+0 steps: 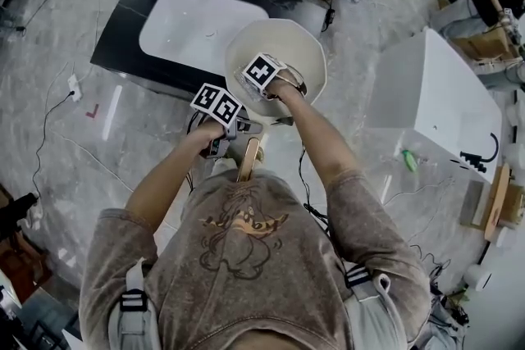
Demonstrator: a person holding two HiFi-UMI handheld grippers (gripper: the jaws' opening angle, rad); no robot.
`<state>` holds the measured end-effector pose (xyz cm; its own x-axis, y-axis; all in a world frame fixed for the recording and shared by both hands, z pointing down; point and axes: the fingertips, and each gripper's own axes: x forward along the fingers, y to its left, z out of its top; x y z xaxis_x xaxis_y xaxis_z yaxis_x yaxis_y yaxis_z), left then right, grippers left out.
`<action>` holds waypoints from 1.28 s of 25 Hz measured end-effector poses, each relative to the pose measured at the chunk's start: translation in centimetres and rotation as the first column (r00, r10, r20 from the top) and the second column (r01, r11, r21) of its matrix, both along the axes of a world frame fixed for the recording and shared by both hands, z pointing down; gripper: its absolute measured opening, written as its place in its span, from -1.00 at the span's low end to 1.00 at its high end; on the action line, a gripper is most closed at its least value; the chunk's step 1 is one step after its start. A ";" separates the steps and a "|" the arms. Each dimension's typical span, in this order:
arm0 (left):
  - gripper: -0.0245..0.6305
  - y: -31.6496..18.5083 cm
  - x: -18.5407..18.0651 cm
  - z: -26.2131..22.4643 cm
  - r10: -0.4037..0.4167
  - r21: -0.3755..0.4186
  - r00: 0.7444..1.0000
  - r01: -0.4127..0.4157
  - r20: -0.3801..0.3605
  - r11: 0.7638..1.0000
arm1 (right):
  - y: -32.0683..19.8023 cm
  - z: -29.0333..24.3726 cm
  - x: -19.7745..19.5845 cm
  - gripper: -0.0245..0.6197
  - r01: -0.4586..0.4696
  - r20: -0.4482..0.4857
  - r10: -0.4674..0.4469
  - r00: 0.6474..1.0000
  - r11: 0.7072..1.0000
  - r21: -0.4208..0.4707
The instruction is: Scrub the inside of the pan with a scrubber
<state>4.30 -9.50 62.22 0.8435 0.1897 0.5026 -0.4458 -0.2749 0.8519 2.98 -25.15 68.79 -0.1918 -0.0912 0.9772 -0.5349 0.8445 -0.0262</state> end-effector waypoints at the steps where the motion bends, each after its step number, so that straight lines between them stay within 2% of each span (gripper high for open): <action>1: -0.34 0.0 0.0 0.0 0.002 0.000 1.000 -0.002 0.000 1.000 | -0.4 -0.1 -0.3 -0.68 -0.002 0.010 0.002 1.000 1.000 0.011; 9: -0.34 0.3 0.0 -0.2 -0.002 -0.001 1.000 0.002 -0.007 1.000 | -3.4 -0.7 -1.1 -0.68 -0.040 0.038 0.036 0.999 0.992 0.118; 18: -0.34 0.1 0.0 -0.3 -0.042 -0.006 0.999 0.042 -0.021 0.999 | -7.0 -0.8 0.7 -0.68 -0.054 0.026 0.050 0.998 0.979 0.198; 28: -0.35 -0.1 -0.2 -0.6 -0.096 -0.007 0.995 0.096 -0.027 0.995 | -9.6 -0.8 6.0 -0.68 -0.067 -0.077 0.085 0.993 0.973 0.221; 32: -0.35 -0.4 -0.5 -0.7 -0.102 -0.010 0.994 0.101 -0.029 0.995 | -9.6 -1.2 9.3 -0.68 -0.086 -0.160 0.123 0.979 0.972 0.218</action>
